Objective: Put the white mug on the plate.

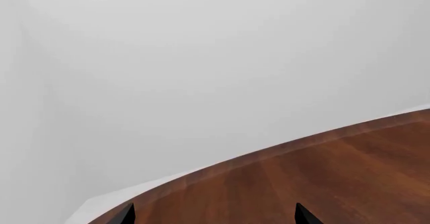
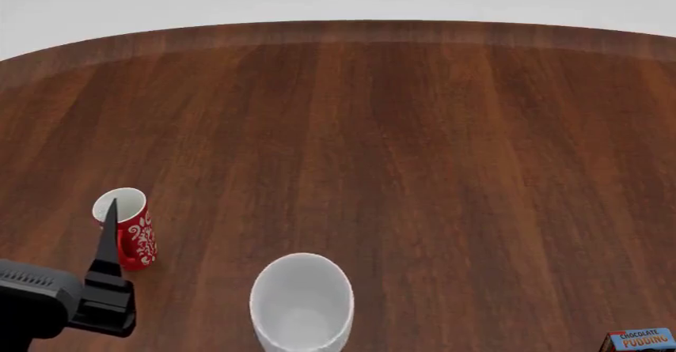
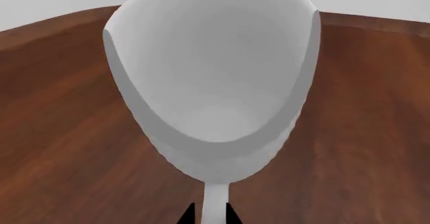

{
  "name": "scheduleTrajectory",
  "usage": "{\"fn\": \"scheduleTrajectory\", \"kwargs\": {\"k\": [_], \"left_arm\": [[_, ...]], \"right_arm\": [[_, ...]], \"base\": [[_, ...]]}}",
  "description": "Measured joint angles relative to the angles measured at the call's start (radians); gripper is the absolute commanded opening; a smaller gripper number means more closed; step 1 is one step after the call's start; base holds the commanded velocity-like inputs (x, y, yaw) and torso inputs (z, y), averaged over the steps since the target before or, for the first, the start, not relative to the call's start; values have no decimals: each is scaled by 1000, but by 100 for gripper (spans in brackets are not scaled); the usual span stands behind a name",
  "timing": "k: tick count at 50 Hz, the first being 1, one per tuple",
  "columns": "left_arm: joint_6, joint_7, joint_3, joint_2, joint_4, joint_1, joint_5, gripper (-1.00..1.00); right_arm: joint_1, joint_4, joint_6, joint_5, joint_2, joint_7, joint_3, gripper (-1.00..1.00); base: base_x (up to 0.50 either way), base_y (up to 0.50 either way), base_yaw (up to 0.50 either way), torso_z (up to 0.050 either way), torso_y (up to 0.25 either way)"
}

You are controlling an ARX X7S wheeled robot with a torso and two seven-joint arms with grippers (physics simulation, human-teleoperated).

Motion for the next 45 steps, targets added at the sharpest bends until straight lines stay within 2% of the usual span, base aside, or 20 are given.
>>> {"fn": "scheduleTrajectory", "kwargs": {"k": [19,45], "left_arm": [[-3,-3,20,1,-8,-12,1,100],[14,-9,41,3,-34,-19,3,100]], "right_arm": [[-88,-194,-5,40,106,118,81,-100],[-201,-288,-61,78,195,242,195,-100]], "base": [[0,0,0,0,1],[0,0,0,0,0]]}}
